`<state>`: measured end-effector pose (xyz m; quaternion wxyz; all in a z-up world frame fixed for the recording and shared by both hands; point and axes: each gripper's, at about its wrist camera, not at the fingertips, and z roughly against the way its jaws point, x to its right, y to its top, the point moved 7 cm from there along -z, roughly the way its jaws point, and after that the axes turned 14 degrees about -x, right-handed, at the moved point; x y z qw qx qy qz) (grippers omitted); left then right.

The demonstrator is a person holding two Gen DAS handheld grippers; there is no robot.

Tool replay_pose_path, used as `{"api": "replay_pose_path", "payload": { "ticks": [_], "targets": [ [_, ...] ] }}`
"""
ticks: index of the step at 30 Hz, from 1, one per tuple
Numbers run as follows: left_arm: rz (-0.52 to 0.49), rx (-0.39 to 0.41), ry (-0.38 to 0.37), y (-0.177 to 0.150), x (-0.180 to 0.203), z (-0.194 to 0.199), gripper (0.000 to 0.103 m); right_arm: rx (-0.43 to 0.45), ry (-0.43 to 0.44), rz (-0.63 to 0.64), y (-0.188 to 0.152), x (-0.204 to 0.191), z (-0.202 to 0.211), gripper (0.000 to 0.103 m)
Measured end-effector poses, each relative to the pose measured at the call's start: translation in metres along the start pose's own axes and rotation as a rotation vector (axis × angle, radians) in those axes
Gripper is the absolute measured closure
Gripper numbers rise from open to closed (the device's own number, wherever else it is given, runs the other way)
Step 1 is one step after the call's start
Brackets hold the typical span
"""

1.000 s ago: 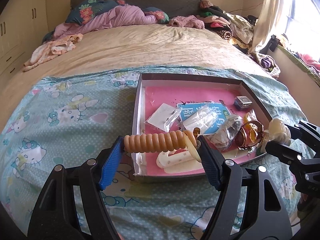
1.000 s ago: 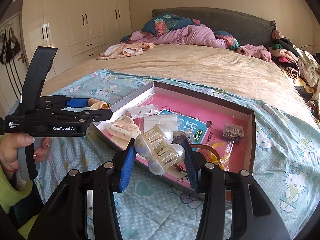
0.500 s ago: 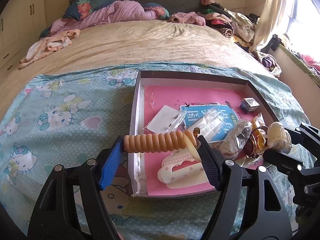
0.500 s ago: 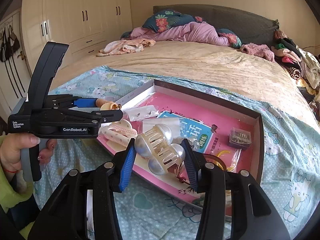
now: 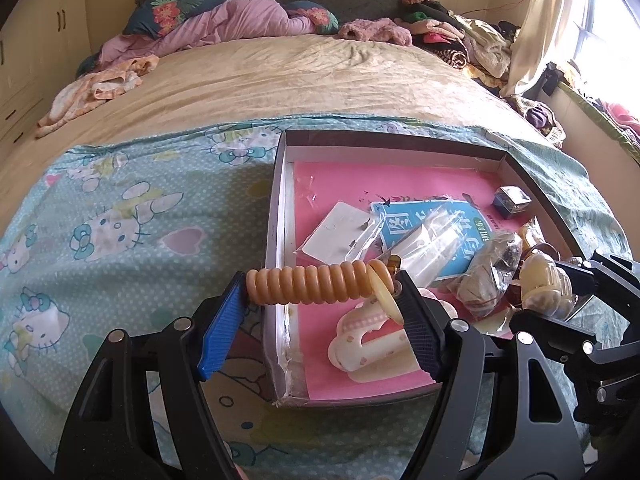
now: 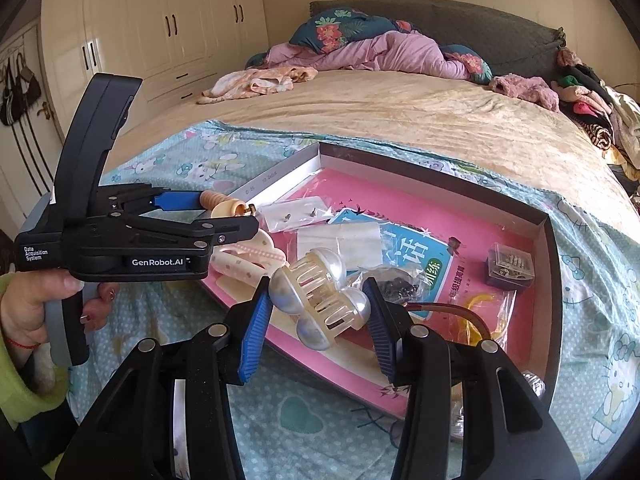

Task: Organize jewelry
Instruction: 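Carry the pearl bottles and bead coil into the pink box while both tools open to release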

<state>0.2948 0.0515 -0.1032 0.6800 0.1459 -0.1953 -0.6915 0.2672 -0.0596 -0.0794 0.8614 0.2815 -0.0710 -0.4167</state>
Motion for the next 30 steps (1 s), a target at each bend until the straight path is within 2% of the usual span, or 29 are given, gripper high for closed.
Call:
{"api": "replay_pose_path", "payload": {
  "ticks": [7,13,30],
  "targets": [
    [-0.006,0.004,0.0,0.0,0.001,0.0,0.038,-0.013,0.019,-0.015,-0.002,-0.003,-0.01,0.059],
    [-0.013,0.013,-0.035,-0.001,0.006,0.004,0.038,-0.005,0.01,-0.04,-0.006,0.002,-0.006,0.059],
    [-0.034,0.019,-0.007,-0.002,0.008,0.003,0.038,-0.029,-0.025,-0.019,-0.003,0.001,-0.017,0.058]
  ]
}}
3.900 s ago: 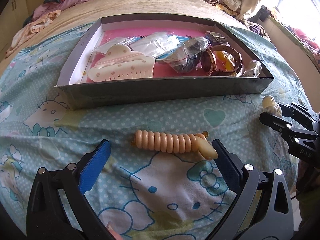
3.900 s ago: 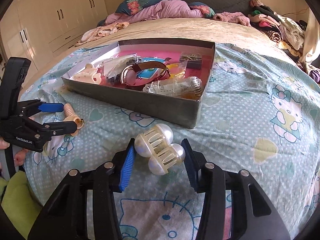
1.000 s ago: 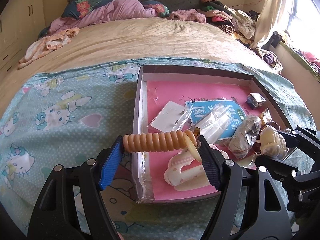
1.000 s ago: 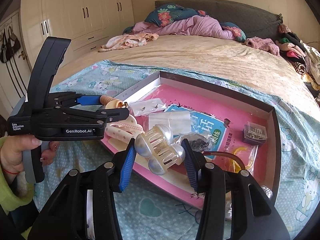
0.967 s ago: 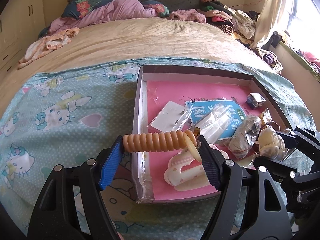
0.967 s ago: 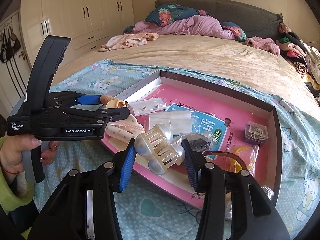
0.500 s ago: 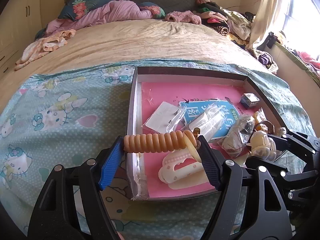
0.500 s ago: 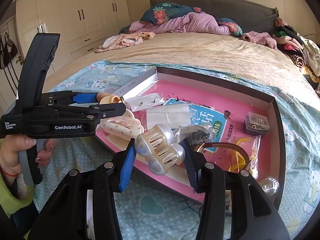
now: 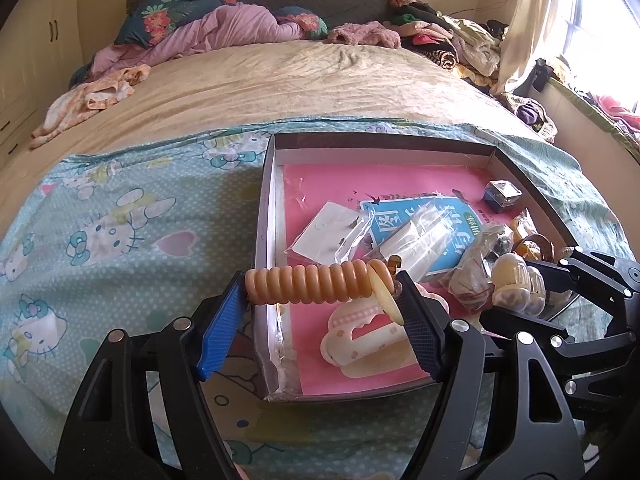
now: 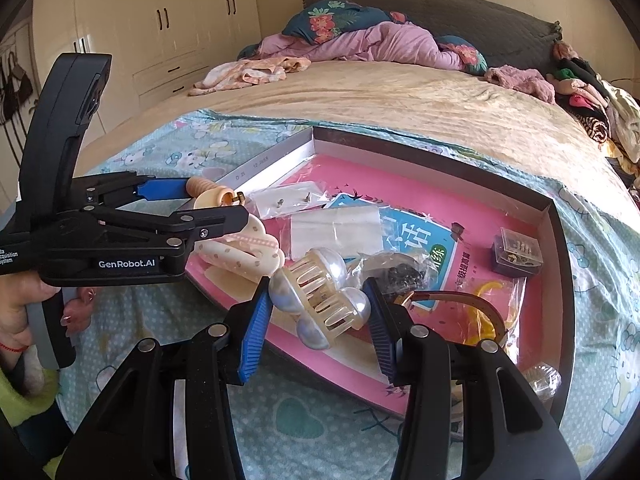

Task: Organize jewelry
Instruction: 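Carry the pearl bottles and bead coil into the pink box while both tools open to release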

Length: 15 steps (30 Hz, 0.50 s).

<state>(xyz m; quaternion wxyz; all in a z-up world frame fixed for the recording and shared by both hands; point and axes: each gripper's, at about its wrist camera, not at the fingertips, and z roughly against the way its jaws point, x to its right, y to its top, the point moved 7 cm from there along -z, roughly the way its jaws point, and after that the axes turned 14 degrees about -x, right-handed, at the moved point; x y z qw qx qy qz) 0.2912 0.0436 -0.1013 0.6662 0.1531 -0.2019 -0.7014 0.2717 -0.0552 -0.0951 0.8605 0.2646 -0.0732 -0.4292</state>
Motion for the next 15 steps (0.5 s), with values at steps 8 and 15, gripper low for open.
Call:
{"api": "replay_pose_path", "payload": {
  "ticks": [8,15],
  "targets": [
    [0.015,-0.009,0.001,-0.0001,-0.0052,-0.0021,0.037,-0.008,-0.008,0.009,0.0028,-0.0009,-0.0072,0.058],
    [0.012,-0.009,0.005,0.0001,-0.0068,-0.003,0.037,-0.009,-0.006,0.013,0.004,-0.0026,-0.0091,0.057]
  ]
}}
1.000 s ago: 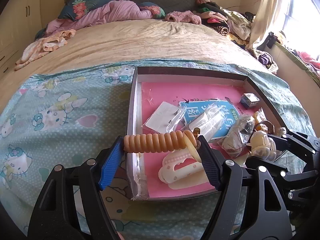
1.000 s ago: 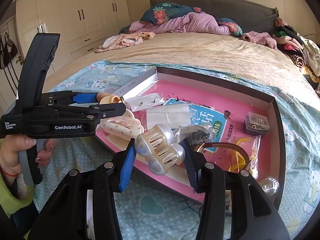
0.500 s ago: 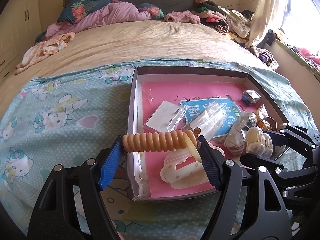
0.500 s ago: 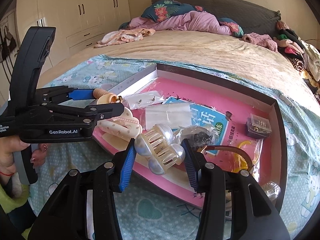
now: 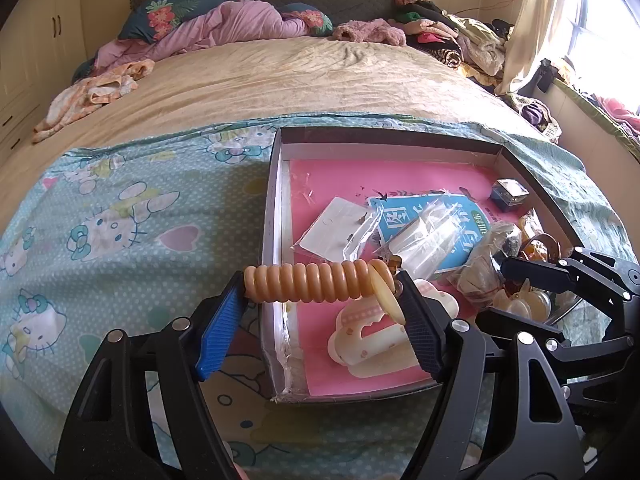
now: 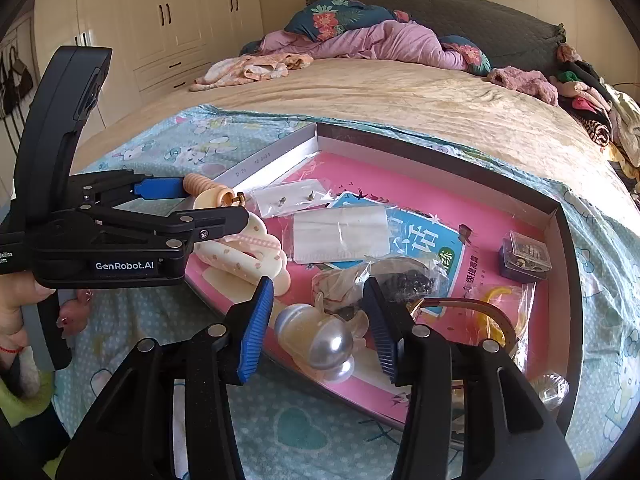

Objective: Organize jewelry

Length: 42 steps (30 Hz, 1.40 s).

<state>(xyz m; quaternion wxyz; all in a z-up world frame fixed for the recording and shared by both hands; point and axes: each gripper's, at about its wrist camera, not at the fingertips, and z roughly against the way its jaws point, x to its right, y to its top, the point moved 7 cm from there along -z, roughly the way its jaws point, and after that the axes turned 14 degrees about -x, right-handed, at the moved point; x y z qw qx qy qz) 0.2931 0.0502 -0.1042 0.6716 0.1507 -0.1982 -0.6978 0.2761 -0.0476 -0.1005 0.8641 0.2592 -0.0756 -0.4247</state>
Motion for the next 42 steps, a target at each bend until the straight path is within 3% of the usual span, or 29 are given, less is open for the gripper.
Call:
{"api": "replay_pose_path", "payload": {
  "ticks": [6,13,15,26,42],
  "targets": [
    [0.002,-0.002,-0.002,-0.001,0.001,0.0,0.036,0.003,0.005,-0.011,-0.001,0.0,0.003,0.044],
    [0.01,-0.016,-0.017,-0.004,0.0,-0.003,0.03,0.041,-0.023,-0.021,-0.003,0.001,0.017,0.018],
    [0.012,-0.016,-0.015,-0.005,0.0,-0.001,0.027,0.051,-0.031,-0.024,-0.004,0.003,0.023,0.015],
    [0.034,0.003,-0.004,-0.009,0.0,0.017,0.01,0.069,-0.055,-0.042,-0.014,0.009,0.045,0.01],
    [0.05,0.109,0.028,-0.039,0.019,0.091,0.01,0.164,-0.105,-0.049,-0.039,0.012,0.112,0.005]
  ]
}}
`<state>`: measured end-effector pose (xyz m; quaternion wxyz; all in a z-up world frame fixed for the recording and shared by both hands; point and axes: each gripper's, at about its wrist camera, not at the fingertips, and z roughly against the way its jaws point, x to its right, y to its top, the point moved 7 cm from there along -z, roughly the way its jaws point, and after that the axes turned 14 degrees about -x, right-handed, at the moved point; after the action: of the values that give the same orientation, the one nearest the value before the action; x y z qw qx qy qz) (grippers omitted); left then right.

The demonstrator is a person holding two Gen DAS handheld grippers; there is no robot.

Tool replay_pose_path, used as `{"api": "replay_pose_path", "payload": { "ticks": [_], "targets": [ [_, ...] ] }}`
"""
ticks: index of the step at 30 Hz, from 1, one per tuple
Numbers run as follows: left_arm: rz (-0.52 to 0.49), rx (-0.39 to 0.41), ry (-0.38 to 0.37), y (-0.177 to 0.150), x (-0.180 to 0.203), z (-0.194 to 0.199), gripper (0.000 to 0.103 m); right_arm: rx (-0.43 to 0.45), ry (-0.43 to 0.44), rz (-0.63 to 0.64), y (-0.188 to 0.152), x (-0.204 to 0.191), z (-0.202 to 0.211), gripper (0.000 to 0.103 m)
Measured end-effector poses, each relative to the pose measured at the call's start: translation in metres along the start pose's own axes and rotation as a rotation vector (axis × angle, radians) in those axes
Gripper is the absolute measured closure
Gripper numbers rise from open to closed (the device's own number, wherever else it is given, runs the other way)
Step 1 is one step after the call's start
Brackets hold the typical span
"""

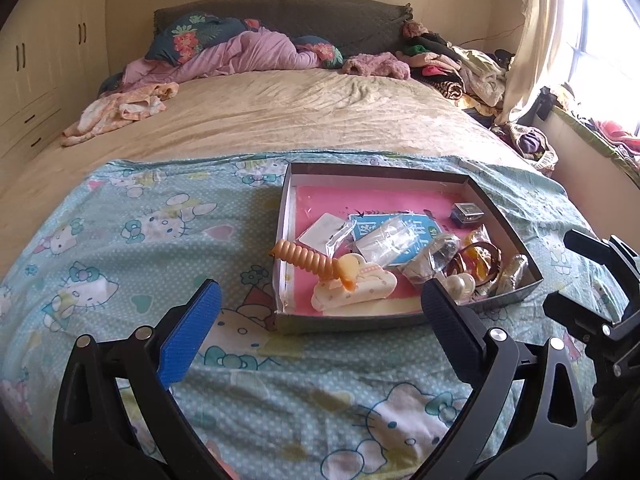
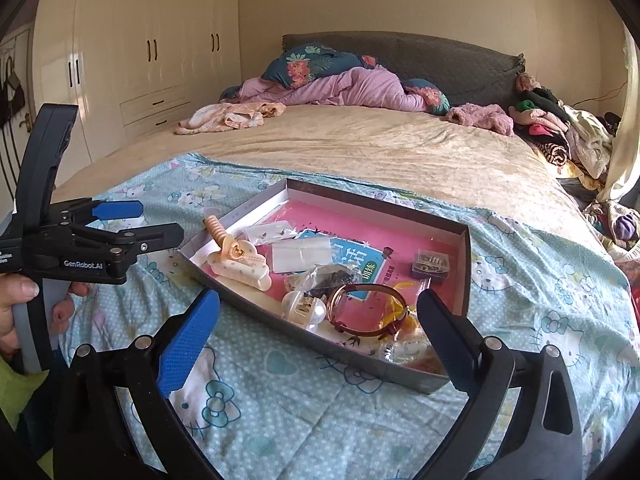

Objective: Organize jewelry

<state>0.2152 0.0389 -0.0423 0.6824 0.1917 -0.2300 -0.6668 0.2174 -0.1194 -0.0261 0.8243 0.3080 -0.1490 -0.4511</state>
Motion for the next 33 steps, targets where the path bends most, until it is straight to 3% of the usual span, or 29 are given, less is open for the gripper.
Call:
{"api": "replay_pose_path", "payload": {
  "ticks": [9,19,33],
  "targets": [
    [0.008,0.025,0.016,-0.039,0.006,0.035,0.01,0.016,0.004,-0.03,-0.027,-0.004,0.029,0.005],
    [0.012,0.022,0.011,-0.079,0.019,0.046,0.01,0.021,-0.022,-0.125,-0.07,-0.01,0.041,0.005],
    [0.006,0.037,-0.009,-0.088,0.03,0.05,0.01,-0.043,0.027,-0.139,-0.088,-0.023,0.034,0.005]
  ]
}}
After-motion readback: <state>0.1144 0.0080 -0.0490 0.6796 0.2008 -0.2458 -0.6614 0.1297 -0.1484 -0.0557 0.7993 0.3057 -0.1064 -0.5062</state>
